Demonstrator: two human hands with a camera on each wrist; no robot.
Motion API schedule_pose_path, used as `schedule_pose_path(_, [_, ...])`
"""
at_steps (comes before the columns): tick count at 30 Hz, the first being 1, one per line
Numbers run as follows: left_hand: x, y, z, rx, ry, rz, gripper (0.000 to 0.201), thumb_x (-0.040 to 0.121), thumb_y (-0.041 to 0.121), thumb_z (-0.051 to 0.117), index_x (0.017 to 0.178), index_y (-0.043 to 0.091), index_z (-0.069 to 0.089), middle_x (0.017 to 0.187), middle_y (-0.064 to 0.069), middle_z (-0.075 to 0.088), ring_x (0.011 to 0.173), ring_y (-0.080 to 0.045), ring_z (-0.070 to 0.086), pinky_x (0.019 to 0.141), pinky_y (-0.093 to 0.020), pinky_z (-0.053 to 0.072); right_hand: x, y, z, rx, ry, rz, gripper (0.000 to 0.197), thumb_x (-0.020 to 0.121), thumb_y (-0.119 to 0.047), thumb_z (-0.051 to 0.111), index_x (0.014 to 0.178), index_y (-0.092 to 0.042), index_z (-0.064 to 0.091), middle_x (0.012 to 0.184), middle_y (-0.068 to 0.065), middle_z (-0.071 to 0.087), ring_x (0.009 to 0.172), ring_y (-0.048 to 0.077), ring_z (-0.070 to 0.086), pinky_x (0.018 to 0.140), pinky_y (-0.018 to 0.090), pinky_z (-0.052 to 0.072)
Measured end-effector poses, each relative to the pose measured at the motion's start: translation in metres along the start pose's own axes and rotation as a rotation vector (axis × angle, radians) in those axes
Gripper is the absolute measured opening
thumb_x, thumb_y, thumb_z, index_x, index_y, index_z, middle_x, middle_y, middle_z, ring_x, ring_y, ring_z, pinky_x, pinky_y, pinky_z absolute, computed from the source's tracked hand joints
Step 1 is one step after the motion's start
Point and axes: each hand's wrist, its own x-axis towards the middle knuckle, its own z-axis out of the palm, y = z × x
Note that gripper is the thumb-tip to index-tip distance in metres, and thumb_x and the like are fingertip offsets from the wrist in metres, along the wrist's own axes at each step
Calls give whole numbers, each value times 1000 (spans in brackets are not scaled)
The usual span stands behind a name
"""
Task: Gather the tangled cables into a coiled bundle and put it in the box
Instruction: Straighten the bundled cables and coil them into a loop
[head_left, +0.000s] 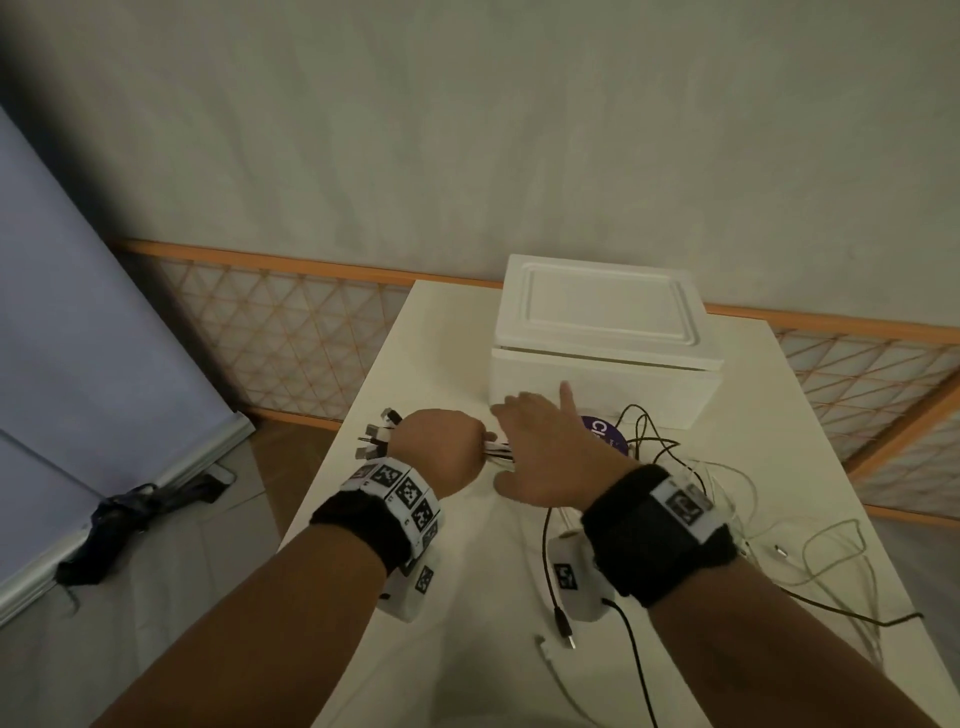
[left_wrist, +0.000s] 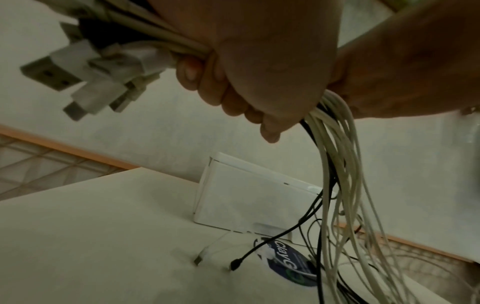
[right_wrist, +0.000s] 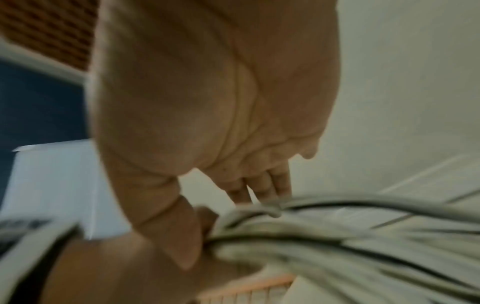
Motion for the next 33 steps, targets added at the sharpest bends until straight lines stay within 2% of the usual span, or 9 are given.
schedule_pose_path(2, [-3, 1, 0, 19, -14, 10, 20, 89, 21, 44, 87, 14, 63, 81, -1, 63, 68, -21, 56, 59, -29, 38, 10, -5, 16, 74, 58, -17, 39, 88, -31, 50, 120, -11, 45, 114, 8, 60, 108, 28, 56, 105, 50, 33])
schedule_pose_path(4, [-5, -4, 1, 2, -38, 54, 17, 89, 20, 46, 90, 16, 63, 87, -1, 64, 77, -23, 62, 61, -30, 41, 15, -3, 30, 170, 56, 5, 29, 93, -34, 47, 112, -12, 52, 103, 9, 63, 94, 28, 62, 86, 42, 47])
schedule_pose_path(7, [-7, -13, 8, -107, -30, 161, 15, 91, 26, 47, 92, 16, 58, 90, -4, 63, 82, -25, 60, 65, -33, 44, 14, 6, 43, -29, 132, 3, 30, 98, -36, 40, 105, -12, 55, 100, 7, 64, 91, 28, 60, 74, 37, 43])
schedule_pose_path(12, [-16, -13, 33, -237, -20, 139, 24, 94, 41, 47, 81, 21, 53, 82, 1, 61, 74, -19, 56, 64, -30, 42, 11, 9, 57, -177, 223, -45, 25, 96, -30, 38, 104, -13, 55, 93, 5, 65, 83, 28, 62, 61, 33, 36])
schedule_pose_path(17, [-13, -19, 41, -111, -163, 84, 26, 93, 41, 42, 77, 22, 52, 74, 4, 54, 73, -21, 57, 66, -32, 48, 0, 35, 71, 0, 95, 77, 17, 91, -30, 45, 100, -18, 52, 94, 3, 62, 90, 24, 60, 72, 36, 48])
schedule_pose_path(22, [-17, -42, 52, -114, -170, -17, 25, 93, 37, 42, 71, 25, 46, 69, 7, 49, 72, -17, 52, 63, -29, 41, -10, 82, 85, -67, 78, 207, 20, 92, -29, 44, 107, -19, 54, 104, 0, 65, 98, 23, 63, 82, 36, 51])
schedule_pose_path(25, [-22, -65, 57, -106, -192, -92, 27, 93, 38, 41, 69, 26, 45, 72, 7, 51, 74, -16, 53, 65, -28, 42, -25, 118, 86, -131, 85, 347, 21, 89, -27, 46, 108, -25, 55, 105, -4, 67, 99, 19, 63, 86, 32, 44])
schedule_pose_path(29, [-22, -72, 60, -114, -194, -117, 24, 93, 39, 42, 73, 26, 49, 75, 7, 53, 75, -16, 53, 66, -28, 43, -36, 139, 70, -241, 144, 427, 9, 88, -31, 46, 93, -30, 53, 92, -9, 66, 91, 12, 63, 90, 34, 36])
schedule_pose_path(33, [-19, -73, 61, -120, -176, -139, 24, 93, 40, 42, 74, 26, 49, 76, 7, 52, 74, -16, 52, 65, -28, 42, -39, 154, 50, -346, 223, 537, 6, 83, -33, 51, 87, -33, 54, 83, -12, 54, 93, 9, 59, 110, 50, 18])
